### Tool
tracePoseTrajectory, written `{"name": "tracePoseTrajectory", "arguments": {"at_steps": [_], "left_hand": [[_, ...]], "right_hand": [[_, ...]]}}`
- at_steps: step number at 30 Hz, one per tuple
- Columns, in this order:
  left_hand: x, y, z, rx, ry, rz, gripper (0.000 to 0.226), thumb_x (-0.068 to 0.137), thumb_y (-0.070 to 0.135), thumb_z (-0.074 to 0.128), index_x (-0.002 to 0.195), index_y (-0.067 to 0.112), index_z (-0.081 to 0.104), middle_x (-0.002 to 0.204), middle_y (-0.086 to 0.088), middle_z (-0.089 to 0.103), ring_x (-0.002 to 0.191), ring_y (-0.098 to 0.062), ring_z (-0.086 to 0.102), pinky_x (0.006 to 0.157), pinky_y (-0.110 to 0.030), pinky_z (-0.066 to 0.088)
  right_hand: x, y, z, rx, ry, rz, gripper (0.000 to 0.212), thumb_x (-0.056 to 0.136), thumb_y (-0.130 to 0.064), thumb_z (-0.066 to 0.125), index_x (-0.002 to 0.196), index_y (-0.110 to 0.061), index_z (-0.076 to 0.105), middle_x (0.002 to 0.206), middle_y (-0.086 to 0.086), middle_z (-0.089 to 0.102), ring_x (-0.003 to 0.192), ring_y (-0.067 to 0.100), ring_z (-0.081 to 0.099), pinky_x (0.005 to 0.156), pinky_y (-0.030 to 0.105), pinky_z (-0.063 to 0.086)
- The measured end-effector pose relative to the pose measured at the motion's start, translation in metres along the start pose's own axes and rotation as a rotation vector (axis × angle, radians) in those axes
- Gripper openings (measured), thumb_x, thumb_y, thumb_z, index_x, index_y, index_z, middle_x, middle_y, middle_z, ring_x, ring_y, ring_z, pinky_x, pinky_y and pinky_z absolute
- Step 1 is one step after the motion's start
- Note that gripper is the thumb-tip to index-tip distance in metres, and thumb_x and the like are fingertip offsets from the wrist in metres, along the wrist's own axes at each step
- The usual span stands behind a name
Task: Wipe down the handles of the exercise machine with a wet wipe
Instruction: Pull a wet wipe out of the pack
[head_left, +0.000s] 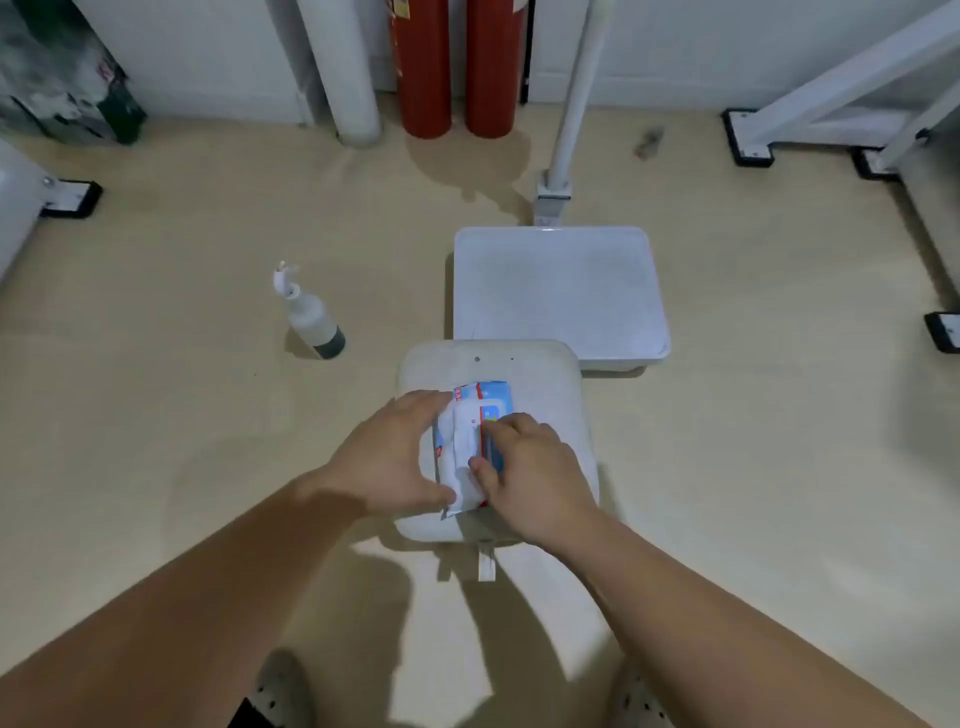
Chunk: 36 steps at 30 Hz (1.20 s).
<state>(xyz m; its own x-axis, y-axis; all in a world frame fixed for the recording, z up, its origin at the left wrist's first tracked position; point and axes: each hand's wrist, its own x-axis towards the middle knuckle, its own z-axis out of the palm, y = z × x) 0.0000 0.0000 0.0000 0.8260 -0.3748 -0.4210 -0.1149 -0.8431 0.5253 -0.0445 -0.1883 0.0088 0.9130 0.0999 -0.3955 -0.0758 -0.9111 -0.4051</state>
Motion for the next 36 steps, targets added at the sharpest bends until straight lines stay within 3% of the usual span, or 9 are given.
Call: {"name": "tracePoseTrajectory", "arguments": {"at_steps": [5,11,15,19,22,25,31,34,36], "left_hand": [[0.038,-0.022,0.016,0.115,-0.018,0.094,0.126,0.041,0.070,0.074,0.154,0.039,0.028,0.163,0.009,0.028,0.144,-0.018,0.036,0.115,-0.043,0.038],[0.049,-0.018,0.016,0.148,0.018,0.162,0.106,0.034,0.063,0.079,0.131,0.034,0.047,0.123,0.010,0.050,0.106,-0.020,0.056,0.087,-0.042,0.053],[0.038,-0.022,0.029,0.128,0.083,0.165,0.113,0.042,0.066,0.077,0.142,0.029,0.042,0.138,0.005,0.045,0.115,-0.024,0.055,0.097,-0.043,0.050],[0.032,-0.015,0.042,0.196,0.123,0.144,0.121,0.048,0.075,0.075,0.149,0.021,0.037,0.146,0.000,0.039,0.124,-0.026,0.051,0.101,-0.042,0.047],[0.030,-0.016,0.041,0.192,0.129,0.137,0.115,0.047,0.077,0.076,0.142,0.022,0.043,0.132,0.003,0.044,0.112,-0.022,0.055,0.092,-0.038,0.049],[0.031,-0.017,0.035,0.192,0.121,0.141,0.111,0.044,0.080,0.074,0.135,0.025,0.044,0.123,0.005,0.044,0.106,-0.019,0.055,0.092,-0.039,0.050],[0.039,-0.013,0.023,0.227,0.100,0.172,0.085,0.067,0.070,0.076,0.137,0.032,0.047,0.115,0.004,0.054,0.106,-0.020,0.053,0.092,-0.035,0.048],[0.042,-0.012,0.030,0.330,0.113,0.214,0.069,0.072,0.063,0.074,0.127,0.026,0.058,0.116,0.000,0.054,0.101,-0.024,0.055,0.087,-0.039,0.051],[0.046,-0.015,0.034,0.364,0.163,0.246,0.071,0.068,0.062,0.076,0.123,0.020,0.062,0.128,-0.003,0.056,0.100,-0.028,0.058,0.087,-0.040,0.052]], "right_hand": [[0.025,0.004,0.027,-0.104,0.172,-0.015,0.052,0.091,-0.059,0.057,0.122,-0.017,0.066,0.130,-0.001,0.057,0.107,0.025,0.055,0.086,0.038,0.049],[0.049,-0.011,0.025,-0.168,0.222,0.074,0.045,0.082,-0.064,0.063,0.102,-0.023,0.066,0.096,-0.003,0.051,0.086,0.019,0.049,0.073,0.032,0.044],[0.052,-0.011,0.029,-0.194,0.259,-0.024,0.030,0.083,-0.046,0.064,0.077,-0.021,0.048,0.081,-0.001,0.042,0.073,0.024,0.044,0.062,0.031,0.033],[0.047,0.010,0.024,-0.142,0.328,-0.147,0.035,0.081,-0.043,0.052,0.055,-0.019,0.047,0.061,0.000,0.043,0.054,0.028,0.049,0.054,0.029,0.026],[0.044,0.036,0.007,0.089,0.295,-0.133,0.037,0.091,-0.033,0.049,0.059,-0.014,0.054,0.060,0.000,0.051,0.059,0.021,0.048,0.056,0.034,0.033],[0.055,0.066,-0.010,0.234,0.293,-0.063,0.038,0.098,-0.012,0.050,0.061,-0.014,0.042,0.055,0.000,0.041,0.056,0.018,0.036,0.056,0.034,0.027],[0.093,0.080,-0.024,0.224,0.422,-0.173,0.022,0.100,-0.020,0.048,0.089,-0.009,0.064,0.083,0.003,0.062,0.077,0.019,0.053,0.070,0.034,0.041],[0.103,0.085,-0.021,0.120,0.551,-0.053,0.017,0.093,-0.022,0.066,0.109,-0.017,0.065,0.101,0.005,0.059,0.088,0.021,0.054,0.071,0.034,0.043],[0.101,0.088,-0.016,-0.049,0.557,-0.017,0.016,0.090,-0.022,0.068,0.105,-0.016,0.064,0.096,0.008,0.059,0.086,0.028,0.055,0.066,0.037,0.043]]}}
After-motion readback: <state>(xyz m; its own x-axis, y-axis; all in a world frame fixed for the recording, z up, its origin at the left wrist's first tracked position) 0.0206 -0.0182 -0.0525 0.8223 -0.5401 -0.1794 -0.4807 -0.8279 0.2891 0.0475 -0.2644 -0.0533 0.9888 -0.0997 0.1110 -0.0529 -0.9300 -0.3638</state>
